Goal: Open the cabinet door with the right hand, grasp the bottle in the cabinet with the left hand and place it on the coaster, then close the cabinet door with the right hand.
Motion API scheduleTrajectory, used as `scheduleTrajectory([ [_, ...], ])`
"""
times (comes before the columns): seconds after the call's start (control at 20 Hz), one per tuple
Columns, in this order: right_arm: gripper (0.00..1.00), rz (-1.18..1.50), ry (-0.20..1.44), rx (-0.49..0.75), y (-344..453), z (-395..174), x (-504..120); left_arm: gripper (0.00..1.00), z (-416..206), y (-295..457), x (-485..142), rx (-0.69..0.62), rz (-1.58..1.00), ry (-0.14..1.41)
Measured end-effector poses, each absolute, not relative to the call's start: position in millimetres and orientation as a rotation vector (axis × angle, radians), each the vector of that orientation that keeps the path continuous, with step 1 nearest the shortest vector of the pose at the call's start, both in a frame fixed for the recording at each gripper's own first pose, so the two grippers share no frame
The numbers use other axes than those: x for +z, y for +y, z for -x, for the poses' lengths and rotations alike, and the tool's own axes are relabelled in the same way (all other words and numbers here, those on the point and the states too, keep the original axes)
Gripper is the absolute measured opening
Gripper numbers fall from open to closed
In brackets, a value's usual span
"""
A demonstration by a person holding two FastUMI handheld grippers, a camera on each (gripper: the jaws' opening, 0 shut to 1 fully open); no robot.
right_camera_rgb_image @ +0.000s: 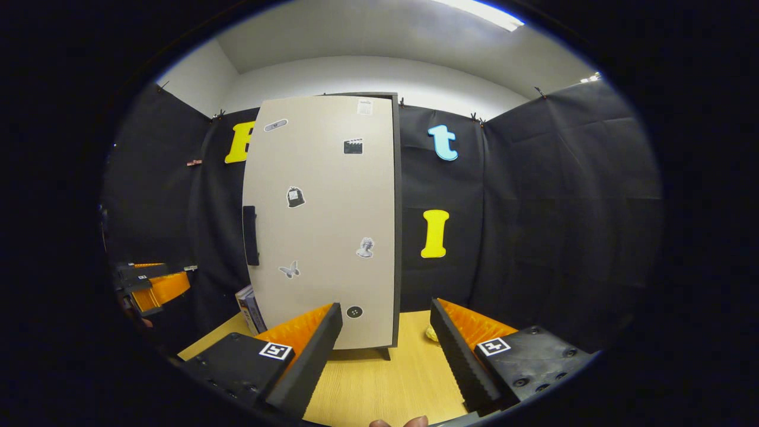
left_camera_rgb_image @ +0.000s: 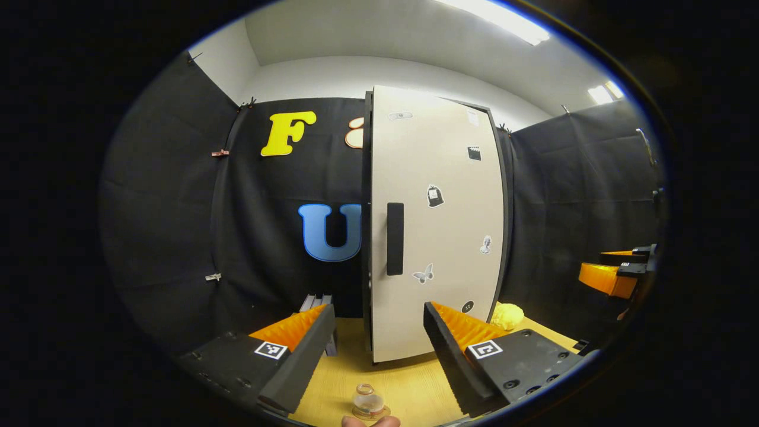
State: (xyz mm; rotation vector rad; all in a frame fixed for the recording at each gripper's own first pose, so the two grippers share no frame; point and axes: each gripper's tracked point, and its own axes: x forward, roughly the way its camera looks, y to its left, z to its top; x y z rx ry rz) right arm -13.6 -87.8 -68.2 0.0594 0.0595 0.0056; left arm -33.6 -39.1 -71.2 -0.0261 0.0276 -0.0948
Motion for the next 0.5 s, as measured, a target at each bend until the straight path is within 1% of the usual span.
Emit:
scheduleTrajectory([
  [0.5,0.97,-0.062,0.057,0.005,-90.3,14.6,-68.0,0.95,33.3,-42.8,-70.8,-0.098,0.024,0.027],
])
